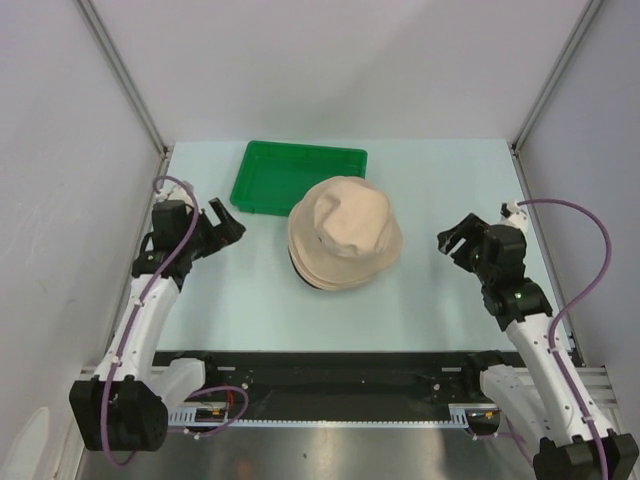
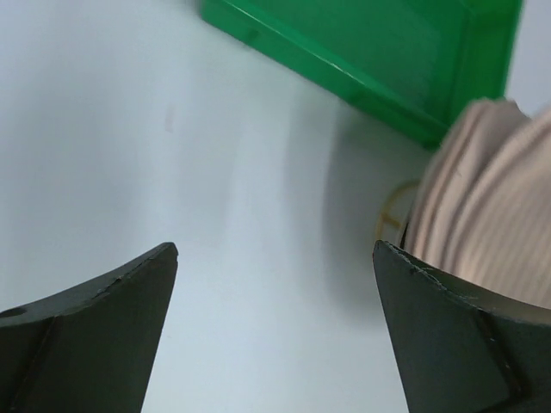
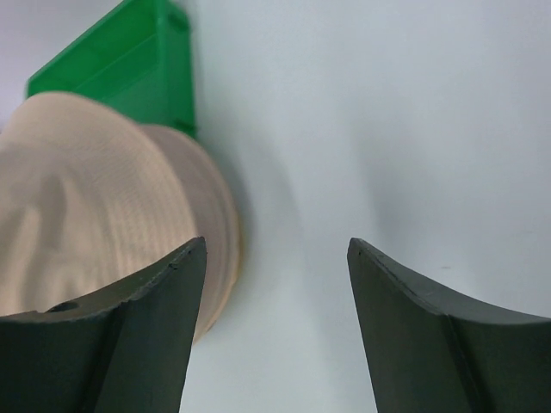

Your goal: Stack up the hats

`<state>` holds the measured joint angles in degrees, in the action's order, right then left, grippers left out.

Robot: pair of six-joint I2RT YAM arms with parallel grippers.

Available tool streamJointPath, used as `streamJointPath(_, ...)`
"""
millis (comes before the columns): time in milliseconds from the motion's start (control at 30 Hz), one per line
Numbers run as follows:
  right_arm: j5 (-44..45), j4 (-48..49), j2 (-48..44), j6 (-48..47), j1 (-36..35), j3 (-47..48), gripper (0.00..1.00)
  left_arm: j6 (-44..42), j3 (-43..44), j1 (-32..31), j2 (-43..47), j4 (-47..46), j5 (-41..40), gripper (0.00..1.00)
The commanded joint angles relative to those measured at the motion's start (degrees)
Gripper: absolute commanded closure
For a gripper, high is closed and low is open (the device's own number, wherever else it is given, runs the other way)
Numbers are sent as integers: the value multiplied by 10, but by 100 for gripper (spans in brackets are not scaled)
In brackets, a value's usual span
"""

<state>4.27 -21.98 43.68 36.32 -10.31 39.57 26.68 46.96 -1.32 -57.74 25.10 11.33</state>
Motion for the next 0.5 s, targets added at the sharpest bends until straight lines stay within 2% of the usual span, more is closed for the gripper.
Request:
streamJointPath(0, 150, -30, -55, -49, 4, 17, 28, -7, 46, 30, 20, 18, -85, 0)
streamJointPath(200, 211, -43, -104, -65, 5, 8, 28, -32, 69, 30, 36, 35, -150, 0)
streamJointPath(467, 221, -43, -105, -63, 4, 4, 28, -18, 35, 31, 75, -11, -146, 0)
